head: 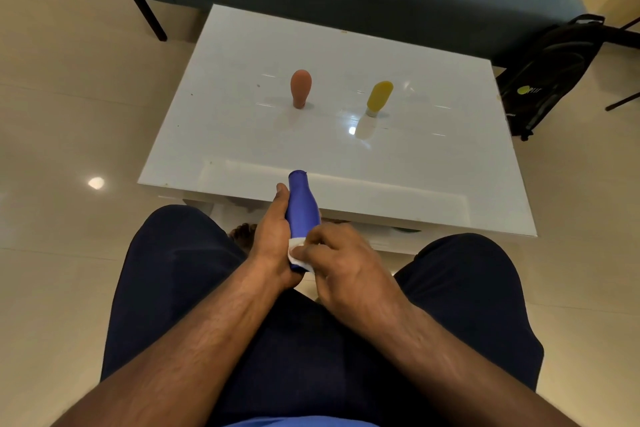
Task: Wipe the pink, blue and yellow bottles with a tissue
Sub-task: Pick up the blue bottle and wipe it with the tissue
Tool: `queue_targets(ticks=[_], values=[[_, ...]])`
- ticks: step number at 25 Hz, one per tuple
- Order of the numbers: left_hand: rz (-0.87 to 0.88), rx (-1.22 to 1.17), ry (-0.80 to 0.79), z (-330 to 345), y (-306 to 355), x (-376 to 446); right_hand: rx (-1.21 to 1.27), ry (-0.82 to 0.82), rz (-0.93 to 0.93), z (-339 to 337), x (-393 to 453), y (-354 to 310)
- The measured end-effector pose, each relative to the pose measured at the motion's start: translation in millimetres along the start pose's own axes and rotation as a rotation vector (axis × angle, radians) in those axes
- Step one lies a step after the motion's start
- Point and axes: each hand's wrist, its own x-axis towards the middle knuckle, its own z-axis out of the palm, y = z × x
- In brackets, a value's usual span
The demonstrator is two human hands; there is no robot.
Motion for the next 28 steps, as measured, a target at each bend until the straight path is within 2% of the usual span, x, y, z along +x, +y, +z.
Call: queue_targets(ticks=[3,5,8,11,13,17,20,22,26,28], values=[[0.011,-0.017,-0.012,0,0,-1,0.025,0.144,0.113,-3,6,19],[0.022,-0.016,-0.001,0,0,-2,0.019,0.103,0.111,-1,4,9],[0.028,-0.002,0.034,1,1,-1,0.003,0.020,0.005,0,-4,1],[0.014,-0.024,-0.010,-1,0,-1,0.059,0.154,0.115,-1,4,23],[0.011,-0.024,-0.030,-3,0,0,0.057,0.161,0.134,1,4,19],[0.020,-0.011,-0.053,-3,-1,2,0.053,0.094,0.048,-1,-2,9],[0.034,-0.005,-0.096,-4,-4,5,0.122,0.206,0.191,-5,15,27],[0.022,-0.006,-0.099,-4,-4,5,0.076,0.195,0.191,-4,16,20],[0.020,-0.016,-0.046,-4,-1,8,-0.044,0.012,0.014,-1,-5,-1],[0.022,-0.033,-0.058,-3,-2,8,0.000,0.064,0.051,-2,0,12]])
